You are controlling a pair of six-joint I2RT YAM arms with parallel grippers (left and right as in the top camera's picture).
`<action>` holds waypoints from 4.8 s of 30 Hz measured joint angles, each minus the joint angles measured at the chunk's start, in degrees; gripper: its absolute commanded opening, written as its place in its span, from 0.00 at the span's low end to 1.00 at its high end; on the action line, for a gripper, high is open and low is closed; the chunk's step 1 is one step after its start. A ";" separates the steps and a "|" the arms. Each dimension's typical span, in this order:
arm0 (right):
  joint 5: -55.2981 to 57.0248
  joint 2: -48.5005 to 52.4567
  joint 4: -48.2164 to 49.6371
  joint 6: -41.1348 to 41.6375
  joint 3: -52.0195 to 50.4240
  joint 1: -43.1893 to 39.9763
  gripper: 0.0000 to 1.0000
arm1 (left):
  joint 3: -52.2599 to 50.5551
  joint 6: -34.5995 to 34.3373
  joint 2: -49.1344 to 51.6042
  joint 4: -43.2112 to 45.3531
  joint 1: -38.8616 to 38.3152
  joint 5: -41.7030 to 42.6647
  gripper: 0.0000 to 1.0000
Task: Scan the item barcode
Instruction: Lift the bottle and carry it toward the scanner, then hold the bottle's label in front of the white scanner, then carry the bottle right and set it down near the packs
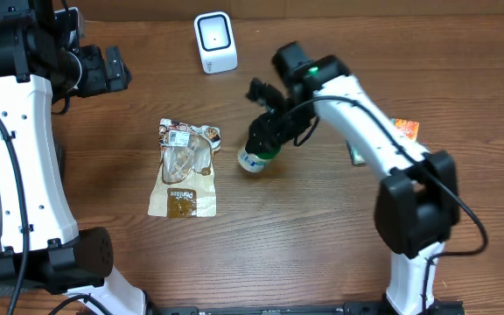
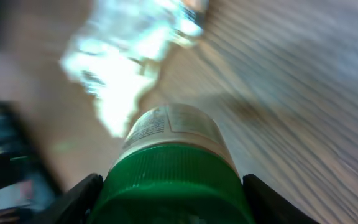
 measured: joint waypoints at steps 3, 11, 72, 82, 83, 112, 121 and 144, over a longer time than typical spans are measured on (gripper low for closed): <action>-9.57 -3.39 0.17 -2.51 0.00 -3.67 0.40 | 0.00 0.00 0.00 0.00 0.00 0.00 1.00; -27.06 -10.36 0.76 -4.74 0.63 -13.44 0.41 | 0.00 0.00 0.00 0.00 0.00 0.00 0.99; 39.28 9.84 76.48 -28.74 0.63 4.59 0.51 | 0.00 0.00 0.00 0.00 0.00 0.00 1.00; 40.26 17.07 86.68 -41.29 0.63 5.07 0.54 | 0.00 0.00 0.00 0.00 0.00 0.00 0.99; 40.39 17.29 86.79 -43.34 0.63 5.38 0.54 | 0.00 0.00 0.00 0.00 0.00 0.00 1.00; 40.74 15.43 74.66 -33.86 0.57 7.65 0.56 | 0.00 0.00 0.00 0.00 0.00 0.02 0.99; 36.61 -4.66 38.64 -8.83 0.70 7.52 0.56 | 0.00 0.00 0.00 0.00 0.00 0.00 1.00; 24.30 -5.57 3.10 7.58 -18.08 -3.93 0.51 | 0.00 0.00 0.00 0.02 0.00 -0.02 1.00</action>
